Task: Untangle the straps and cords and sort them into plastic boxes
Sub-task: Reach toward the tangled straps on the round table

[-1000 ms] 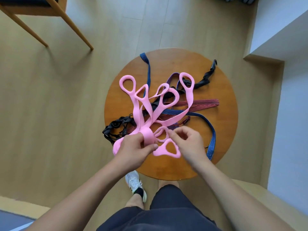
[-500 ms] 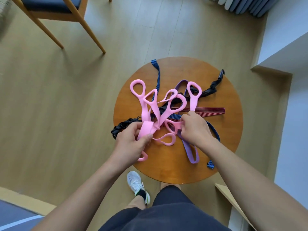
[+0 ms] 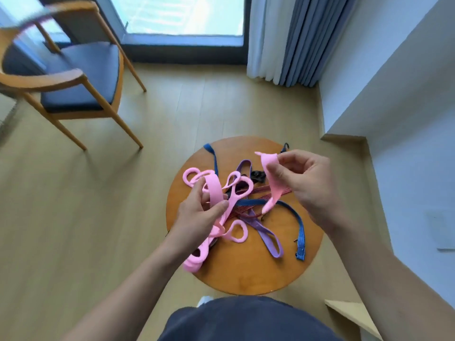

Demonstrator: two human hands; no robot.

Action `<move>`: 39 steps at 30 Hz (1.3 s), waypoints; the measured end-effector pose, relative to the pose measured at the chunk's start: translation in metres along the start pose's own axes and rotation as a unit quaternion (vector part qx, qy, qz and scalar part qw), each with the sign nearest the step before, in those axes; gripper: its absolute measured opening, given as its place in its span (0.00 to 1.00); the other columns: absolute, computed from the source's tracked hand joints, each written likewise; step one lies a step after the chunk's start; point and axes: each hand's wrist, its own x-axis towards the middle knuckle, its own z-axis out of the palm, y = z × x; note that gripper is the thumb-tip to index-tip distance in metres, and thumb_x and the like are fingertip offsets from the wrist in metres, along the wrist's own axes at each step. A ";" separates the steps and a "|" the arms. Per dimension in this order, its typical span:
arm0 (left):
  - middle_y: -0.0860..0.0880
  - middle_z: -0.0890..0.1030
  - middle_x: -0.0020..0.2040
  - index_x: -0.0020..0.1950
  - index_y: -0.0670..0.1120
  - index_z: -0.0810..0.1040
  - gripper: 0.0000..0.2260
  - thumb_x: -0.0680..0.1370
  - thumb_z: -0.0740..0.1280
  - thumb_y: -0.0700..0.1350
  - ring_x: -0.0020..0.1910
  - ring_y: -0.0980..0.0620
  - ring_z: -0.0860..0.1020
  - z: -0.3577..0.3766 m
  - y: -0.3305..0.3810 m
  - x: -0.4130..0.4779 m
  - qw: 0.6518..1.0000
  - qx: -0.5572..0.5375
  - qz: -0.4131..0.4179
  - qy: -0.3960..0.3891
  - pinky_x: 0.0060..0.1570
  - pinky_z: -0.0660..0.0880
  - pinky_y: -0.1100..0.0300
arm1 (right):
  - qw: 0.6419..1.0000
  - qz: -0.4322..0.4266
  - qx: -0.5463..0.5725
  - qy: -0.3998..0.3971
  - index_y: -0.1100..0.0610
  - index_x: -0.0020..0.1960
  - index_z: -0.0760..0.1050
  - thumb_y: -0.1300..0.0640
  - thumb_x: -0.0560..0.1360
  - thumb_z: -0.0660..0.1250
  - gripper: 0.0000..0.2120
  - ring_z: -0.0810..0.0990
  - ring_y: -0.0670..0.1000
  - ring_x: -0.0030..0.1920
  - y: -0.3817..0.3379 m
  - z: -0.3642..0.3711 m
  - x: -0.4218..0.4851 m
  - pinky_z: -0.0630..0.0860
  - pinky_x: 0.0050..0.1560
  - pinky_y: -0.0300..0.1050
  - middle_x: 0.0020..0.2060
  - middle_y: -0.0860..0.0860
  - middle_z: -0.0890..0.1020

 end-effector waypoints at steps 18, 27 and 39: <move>0.44 0.86 0.40 0.42 0.51 0.88 0.02 0.75 0.78 0.45 0.41 0.42 0.85 0.012 0.063 -0.136 0.951 0.070 0.258 -0.154 0.44 0.81 0.44 | 0.997 0.005 0.059 0.050 0.55 0.51 0.86 0.57 0.73 0.74 0.07 0.86 0.52 0.43 -0.058 0.013 -0.208 0.81 0.44 0.43 0.43 0.55 0.88; 0.59 0.78 0.60 0.66 0.63 0.78 0.29 0.67 0.81 0.59 0.59 0.59 0.78 0.045 0.030 -0.176 0.905 0.180 0.295 -0.250 0.57 0.78 0.56 | 0.962 -0.010 -0.036 0.269 0.53 0.45 0.85 0.53 0.67 0.77 0.08 0.84 0.48 0.51 -0.041 -0.019 -0.316 0.81 0.49 0.41 0.52 0.46 0.84; 0.55 0.81 0.46 0.40 0.58 0.84 0.09 0.70 0.77 0.60 0.43 0.57 0.79 0.181 0.040 -0.290 0.810 0.190 0.378 -0.406 0.43 0.78 0.56 | 0.937 -0.007 0.040 0.346 0.45 0.62 0.73 0.40 0.61 0.83 0.34 0.82 0.54 0.59 0.012 -0.092 -0.463 0.77 0.60 0.59 0.58 0.49 0.82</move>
